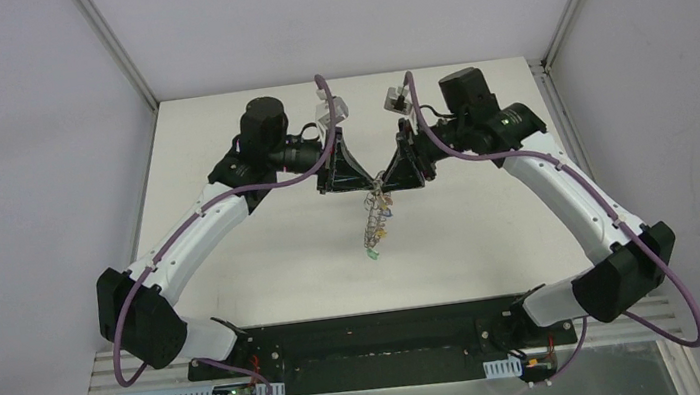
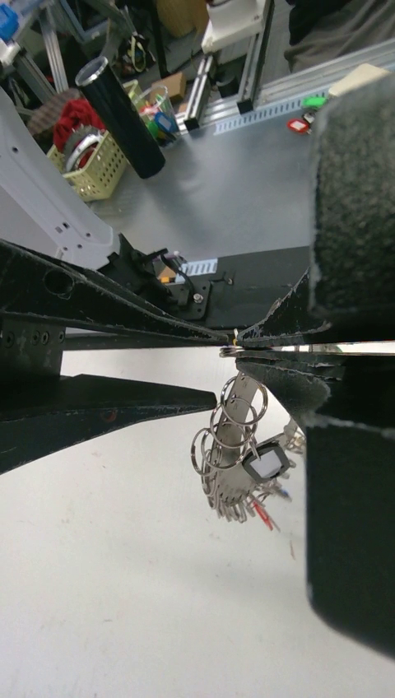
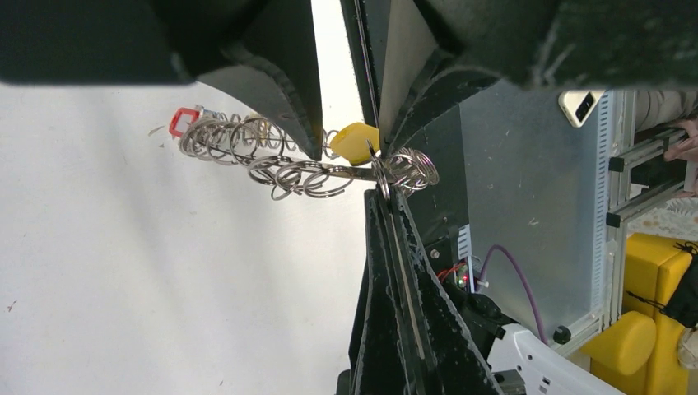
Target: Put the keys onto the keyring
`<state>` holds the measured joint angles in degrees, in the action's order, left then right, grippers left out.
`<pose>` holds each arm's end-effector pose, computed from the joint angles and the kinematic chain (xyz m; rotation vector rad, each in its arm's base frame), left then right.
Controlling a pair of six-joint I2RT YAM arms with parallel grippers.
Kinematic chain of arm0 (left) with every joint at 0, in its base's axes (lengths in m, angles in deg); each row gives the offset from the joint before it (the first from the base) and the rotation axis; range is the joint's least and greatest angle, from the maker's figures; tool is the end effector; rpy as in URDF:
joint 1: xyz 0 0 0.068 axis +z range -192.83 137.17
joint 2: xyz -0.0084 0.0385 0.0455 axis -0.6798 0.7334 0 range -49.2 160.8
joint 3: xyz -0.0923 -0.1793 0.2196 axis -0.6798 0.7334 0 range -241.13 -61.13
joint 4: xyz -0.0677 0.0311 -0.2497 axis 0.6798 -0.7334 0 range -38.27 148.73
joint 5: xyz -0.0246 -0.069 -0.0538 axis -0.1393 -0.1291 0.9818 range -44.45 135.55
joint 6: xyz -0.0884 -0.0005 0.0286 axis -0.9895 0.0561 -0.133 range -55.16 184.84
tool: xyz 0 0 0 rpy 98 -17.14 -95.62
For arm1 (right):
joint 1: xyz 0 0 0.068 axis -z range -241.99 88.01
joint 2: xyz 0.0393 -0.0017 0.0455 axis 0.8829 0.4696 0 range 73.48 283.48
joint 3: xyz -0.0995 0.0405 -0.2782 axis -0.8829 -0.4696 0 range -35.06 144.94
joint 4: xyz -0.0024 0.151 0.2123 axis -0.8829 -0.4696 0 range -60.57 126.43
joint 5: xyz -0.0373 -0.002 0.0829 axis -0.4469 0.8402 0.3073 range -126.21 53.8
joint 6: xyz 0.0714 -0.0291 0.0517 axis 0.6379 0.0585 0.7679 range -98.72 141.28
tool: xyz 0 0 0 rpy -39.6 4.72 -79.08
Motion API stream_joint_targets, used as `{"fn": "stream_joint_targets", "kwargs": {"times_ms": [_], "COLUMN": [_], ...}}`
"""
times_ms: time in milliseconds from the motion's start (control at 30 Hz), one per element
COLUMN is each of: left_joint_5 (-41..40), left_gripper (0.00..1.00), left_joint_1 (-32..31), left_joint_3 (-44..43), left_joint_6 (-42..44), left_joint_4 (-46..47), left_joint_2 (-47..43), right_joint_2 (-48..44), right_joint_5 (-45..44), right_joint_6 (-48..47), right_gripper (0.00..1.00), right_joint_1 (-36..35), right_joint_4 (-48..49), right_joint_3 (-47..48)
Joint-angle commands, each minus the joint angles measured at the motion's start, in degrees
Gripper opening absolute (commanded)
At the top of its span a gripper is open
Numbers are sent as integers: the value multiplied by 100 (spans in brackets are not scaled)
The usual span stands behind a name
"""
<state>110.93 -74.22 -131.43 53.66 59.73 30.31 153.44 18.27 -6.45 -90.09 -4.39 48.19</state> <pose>0.2383 -0.2343 0.4034 1.1822 1.4508 -1.4926 0.2385 0.2044 0.3984 -1.4021 1.5492 1.0458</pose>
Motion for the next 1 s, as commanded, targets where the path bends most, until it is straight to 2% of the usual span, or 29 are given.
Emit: {"fn": "stream_joint_targets", "kwargs": {"times_ms": [0,233,333,467,967], "left_joint_5": [334,309,308,315,331], "left_gripper": [0,0,0,0,0], "left_joint_1": [46,46,54,72,90], "left_joint_3": [27,52,43,49,280], "left_joint_6": [-690,-841,-841,-904,-1997], "left_joint_4": [1107,1294,1314,1407,2805], "left_joint_2": [-274,-253,-223,-220,-148], "right_joint_2": [-347,-397,-393,-383,-269], "right_joint_5": [415,740,856,916,1125], "right_joint_6": [156,327,417,443,837], "right_gripper": [34,25,10,1,0], "right_joint_1": [116,226,240,244,222], "right_joint_4": [371,542,631,685,1024], "right_joint_3": [-118,-213,-272,-349,-405]}}
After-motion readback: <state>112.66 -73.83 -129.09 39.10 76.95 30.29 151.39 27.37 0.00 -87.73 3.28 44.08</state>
